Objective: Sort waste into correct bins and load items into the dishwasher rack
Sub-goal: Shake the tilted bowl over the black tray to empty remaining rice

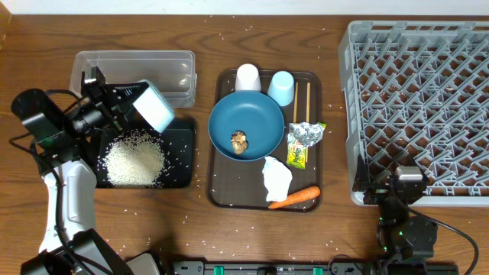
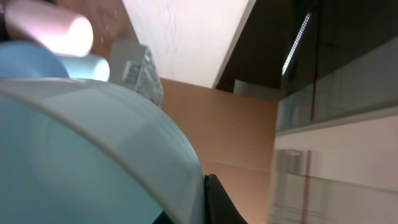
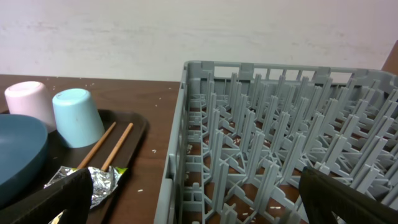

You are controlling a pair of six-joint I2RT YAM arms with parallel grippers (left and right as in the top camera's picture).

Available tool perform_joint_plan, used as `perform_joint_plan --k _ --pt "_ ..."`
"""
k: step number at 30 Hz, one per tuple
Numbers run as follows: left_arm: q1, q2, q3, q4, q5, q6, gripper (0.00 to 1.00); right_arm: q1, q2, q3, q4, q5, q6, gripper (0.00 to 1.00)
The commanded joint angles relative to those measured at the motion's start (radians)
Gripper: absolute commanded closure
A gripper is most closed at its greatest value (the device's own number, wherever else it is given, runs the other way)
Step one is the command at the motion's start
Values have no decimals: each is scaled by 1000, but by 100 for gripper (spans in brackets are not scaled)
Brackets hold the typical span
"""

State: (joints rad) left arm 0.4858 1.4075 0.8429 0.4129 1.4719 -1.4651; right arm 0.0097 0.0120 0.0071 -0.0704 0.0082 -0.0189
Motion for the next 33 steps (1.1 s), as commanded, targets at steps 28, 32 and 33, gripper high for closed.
perform_joint_plan --k 28,32,33 --pt "-2 -48 -19 -856 -622 1198 94 5 -6 -2 -4 2 -8 1" --pt "-15 -146 -18 -877 -628 1218 94 5 -6 -2 -4 2 -8 1" --pt "-19 -181 -14 -876 -629 1218 94 5 -6 -2 -4 2 -8 1"
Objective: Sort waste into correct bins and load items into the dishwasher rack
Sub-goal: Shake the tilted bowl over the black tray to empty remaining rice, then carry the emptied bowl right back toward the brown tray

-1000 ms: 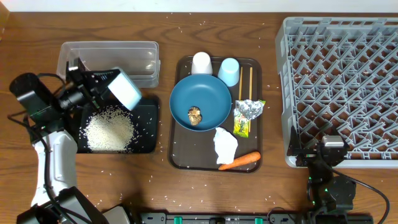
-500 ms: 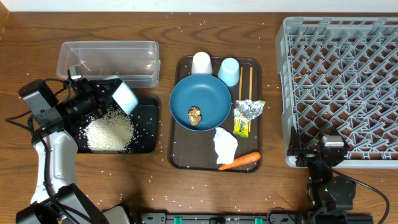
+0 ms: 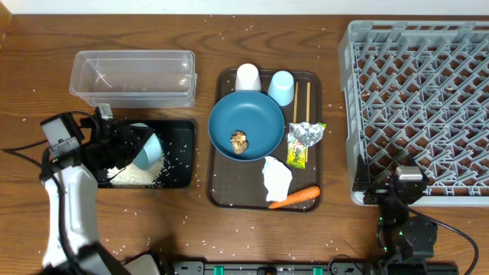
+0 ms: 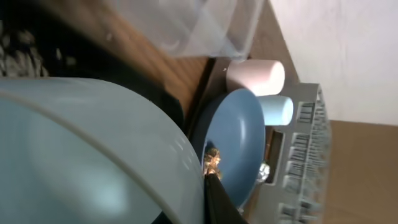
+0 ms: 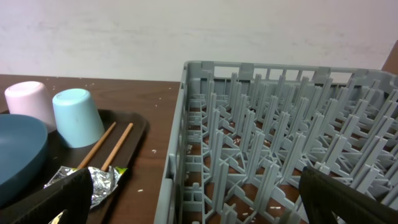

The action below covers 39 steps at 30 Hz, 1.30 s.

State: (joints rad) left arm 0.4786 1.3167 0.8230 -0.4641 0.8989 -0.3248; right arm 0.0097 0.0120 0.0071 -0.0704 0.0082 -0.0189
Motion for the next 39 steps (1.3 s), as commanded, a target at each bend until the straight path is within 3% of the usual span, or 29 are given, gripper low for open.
perform_joint_plan --k 1,7,12,15,24,32,39 --pt "-15 -124 7 1 -59 78 94 5 -6 -2 -4 2 -8 1" --pt "-104 -352 10 -80 -330 77 94 5 -6 -2 -4 2 -8 1" --pt "-289 -501 10 -195 -715 61 94 5 -6 -2 -4 2 -8 1" --pt "-413 -541 10 -243 -893 -15 94 5 -6 -2 -4 2 -8 1" --pt "-774 -500 9 -341 -908 -266 94 5 -6 -2 -4 2 -8 1" --pt "-1103 -303 0 -308 -974 -420 94 5 -6 -2 -4 2 -8 1" --pt "-1220 -66 0 -185 -995 -491 94 5 -6 -2 -4 2 -8 1"
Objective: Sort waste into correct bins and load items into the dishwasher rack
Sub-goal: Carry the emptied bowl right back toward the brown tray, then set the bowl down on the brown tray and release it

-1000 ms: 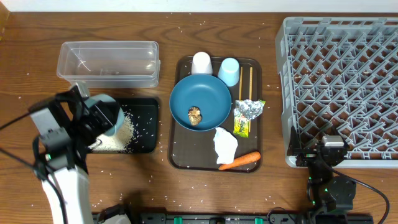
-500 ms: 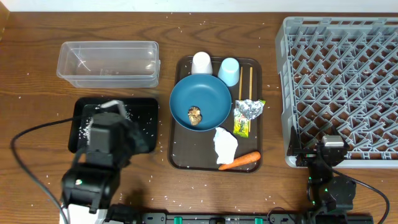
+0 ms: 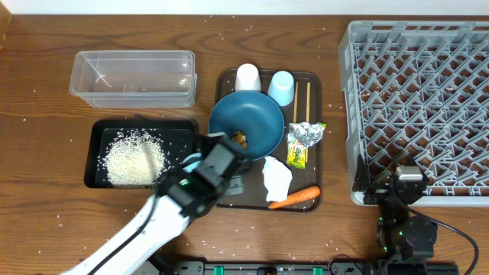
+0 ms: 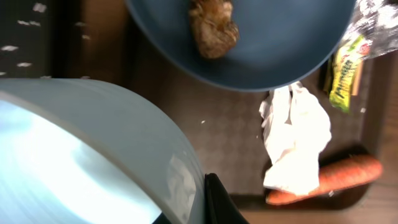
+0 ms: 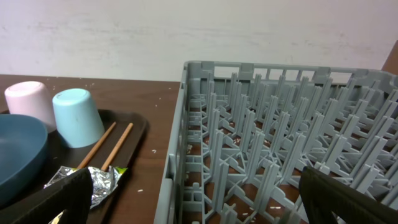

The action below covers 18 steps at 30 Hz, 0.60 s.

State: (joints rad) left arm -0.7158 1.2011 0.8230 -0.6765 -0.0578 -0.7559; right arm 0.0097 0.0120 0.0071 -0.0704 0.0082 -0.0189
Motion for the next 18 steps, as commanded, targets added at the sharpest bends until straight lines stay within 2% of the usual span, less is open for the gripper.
perform_joint_plan --k 1,9,18 --pt "-37 74 0 53 -36 -59 94 5 -6 -2 -4 2 -8 1" --pt "-116 185 0 138 -22 -62 94 5 -6 -2 -4 2 -8 1" --pt "-122 286 0 150 -14 -99 94 5 -6 -2 -4 2 -8 1"
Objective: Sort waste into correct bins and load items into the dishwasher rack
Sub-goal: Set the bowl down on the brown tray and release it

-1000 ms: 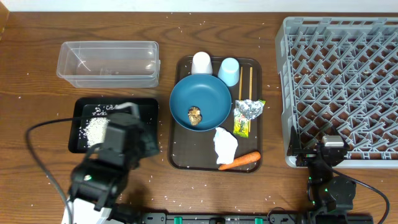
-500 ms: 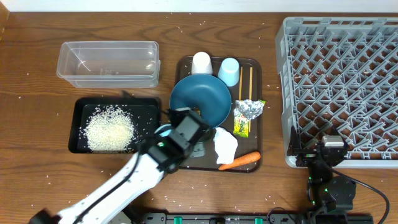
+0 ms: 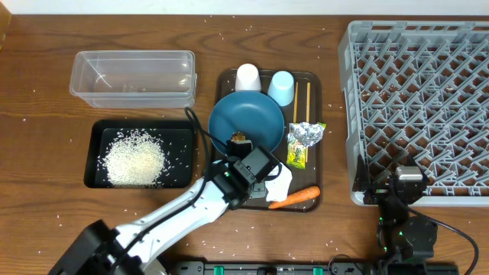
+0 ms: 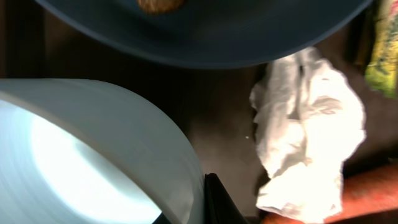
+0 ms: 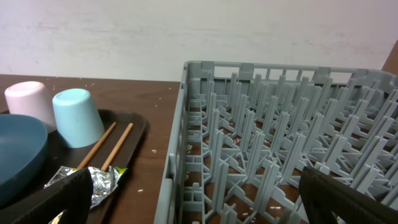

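My left gripper [image 3: 252, 169] is shut on the rim of a pale blue bowl [image 4: 93, 155], low over the front left of the brown tray [image 3: 221, 195]. One black finger [image 4: 214, 200] shows against the bowl's wall. Beside it lie a white napkin [image 4: 308, 143] and a carrot [image 3: 294, 198]. The dark blue plate [image 3: 256, 118] carries a food scrap [image 3: 239, 138]. A pink cup [image 3: 247, 76], a light blue cup [image 3: 281, 86], chopsticks [image 3: 302, 101] and a foil wrapper [image 3: 306, 134] sit on the tray. My right gripper [image 5: 199, 211] stands open by the grey rack [image 3: 416, 99].
A black bin [image 3: 179, 137] holding a heap of rice sits left of the tray. Behind it stands a clear plastic bin [image 3: 134, 76]. Rice grains are scattered over the wooden table. A green wrapper [image 3: 296, 156] lies under the foil.
My left gripper with the bowl was at the tray's left edge; it is now farther right, over the tray's front left beside the napkin. The right arm has not moved.
The bowl was first held tilted above the black bin, with rice heaped below it. Then it was low in that bin, over the rice. Later it was at the tray's left edge, and now it is over the tray by the napkin.
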You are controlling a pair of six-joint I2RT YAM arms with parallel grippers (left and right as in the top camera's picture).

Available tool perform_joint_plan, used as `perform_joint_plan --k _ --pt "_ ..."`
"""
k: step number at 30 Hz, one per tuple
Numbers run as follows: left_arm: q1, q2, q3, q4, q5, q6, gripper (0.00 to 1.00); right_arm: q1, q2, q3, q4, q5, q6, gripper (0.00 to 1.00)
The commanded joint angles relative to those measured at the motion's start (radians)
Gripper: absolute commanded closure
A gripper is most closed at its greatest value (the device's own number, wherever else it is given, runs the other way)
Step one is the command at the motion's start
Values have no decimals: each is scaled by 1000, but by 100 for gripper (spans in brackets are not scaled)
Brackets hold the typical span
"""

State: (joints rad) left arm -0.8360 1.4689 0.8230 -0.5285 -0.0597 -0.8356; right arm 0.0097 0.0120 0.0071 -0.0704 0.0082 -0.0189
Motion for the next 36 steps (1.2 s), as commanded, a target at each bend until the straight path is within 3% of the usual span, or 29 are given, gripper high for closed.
perform_joint_plan --k 1,3,4,8,23,27,30,33,36 --pt "-2 22 0 2 -12 -19 92 5 -6 -2 -4 2 -8 1" --pt "-2 22 0 2 -11 -19 40 5 -6 -2 -4 2 -8 1" --pt "-2 20 0 2 -9 -19 28 5 -6 -2 -4 2 -8 1" --pt "-1 6 7 0 1 -8 25 5 -6 -2 -4 2 -8 1" --pt "2 -231 71 -8 8 208 24 5 -6 -2 -4 2 -8 1" --pt "28 -192 157 -72 158 372 28 5 -6 -2 -4 2 -8 1" --pt "67 -113 285 -204 282 457 28 5 -6 -2 -4 2 -8 1" --pt "85 -10 427 -344 291 540 28 5 -6 -2 -4 2 -8 1" --pt "90 90 521 -383 245 578 28 5 -6 -2 -4 2 -8 1"
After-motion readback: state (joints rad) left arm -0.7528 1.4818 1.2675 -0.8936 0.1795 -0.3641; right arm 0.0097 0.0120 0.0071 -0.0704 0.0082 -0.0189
